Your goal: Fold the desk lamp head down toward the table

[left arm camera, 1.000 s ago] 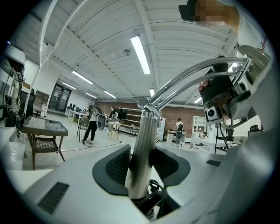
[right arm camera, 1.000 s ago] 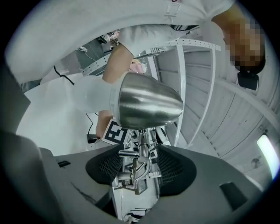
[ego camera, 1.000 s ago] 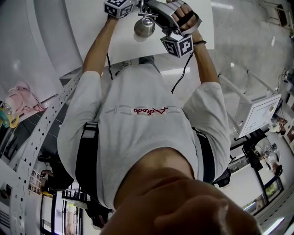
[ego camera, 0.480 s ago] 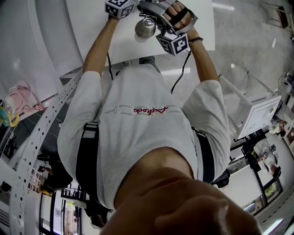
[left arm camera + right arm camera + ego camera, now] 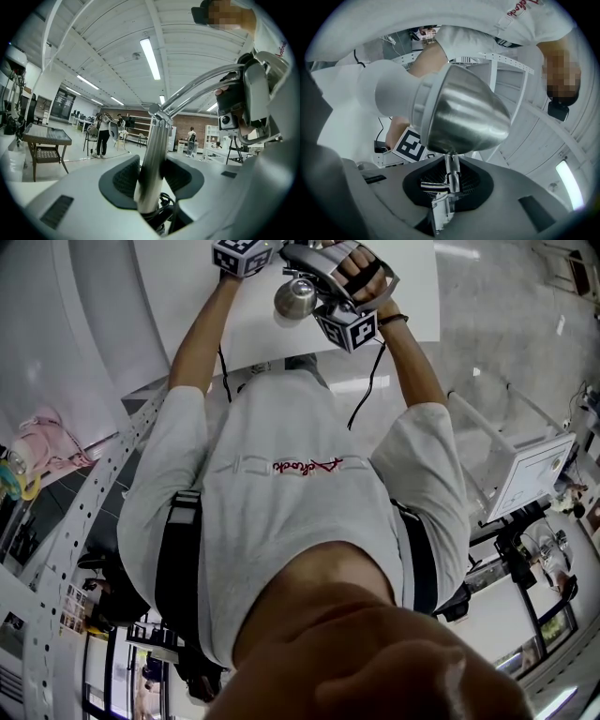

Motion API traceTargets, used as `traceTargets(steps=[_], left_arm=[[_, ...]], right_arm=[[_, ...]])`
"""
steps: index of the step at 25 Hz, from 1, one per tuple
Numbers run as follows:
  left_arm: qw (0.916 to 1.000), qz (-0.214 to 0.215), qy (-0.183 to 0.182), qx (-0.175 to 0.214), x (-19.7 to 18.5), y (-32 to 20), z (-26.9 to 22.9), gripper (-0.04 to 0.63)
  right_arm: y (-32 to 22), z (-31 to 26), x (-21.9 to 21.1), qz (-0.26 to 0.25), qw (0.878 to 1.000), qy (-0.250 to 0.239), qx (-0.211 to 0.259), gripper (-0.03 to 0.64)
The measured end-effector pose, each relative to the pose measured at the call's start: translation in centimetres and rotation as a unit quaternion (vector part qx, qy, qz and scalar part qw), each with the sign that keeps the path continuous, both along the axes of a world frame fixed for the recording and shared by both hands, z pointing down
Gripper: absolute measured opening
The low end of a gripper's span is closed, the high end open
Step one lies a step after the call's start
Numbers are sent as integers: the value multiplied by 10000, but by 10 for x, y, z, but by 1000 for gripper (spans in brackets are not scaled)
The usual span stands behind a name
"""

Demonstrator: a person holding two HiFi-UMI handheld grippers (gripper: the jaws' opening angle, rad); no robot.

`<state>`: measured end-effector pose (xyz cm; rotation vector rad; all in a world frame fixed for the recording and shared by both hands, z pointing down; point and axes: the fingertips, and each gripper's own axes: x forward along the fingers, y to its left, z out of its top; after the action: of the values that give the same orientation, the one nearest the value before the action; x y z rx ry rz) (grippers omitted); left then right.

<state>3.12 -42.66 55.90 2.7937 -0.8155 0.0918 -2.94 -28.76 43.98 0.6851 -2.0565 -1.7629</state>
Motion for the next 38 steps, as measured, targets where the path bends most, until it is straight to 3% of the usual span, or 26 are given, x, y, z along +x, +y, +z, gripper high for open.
traceTargets(steps=[24, 38], left_arm=[[9999, 30, 129, 21, 2, 2, -8, 181], [10000, 25, 62, 59, 1, 2, -14, 183]], right_arm=[[13, 31, -3, 46, 9920, -115, 1260, 63], [16, 51, -3, -25, 9969, 139, 768, 99]])
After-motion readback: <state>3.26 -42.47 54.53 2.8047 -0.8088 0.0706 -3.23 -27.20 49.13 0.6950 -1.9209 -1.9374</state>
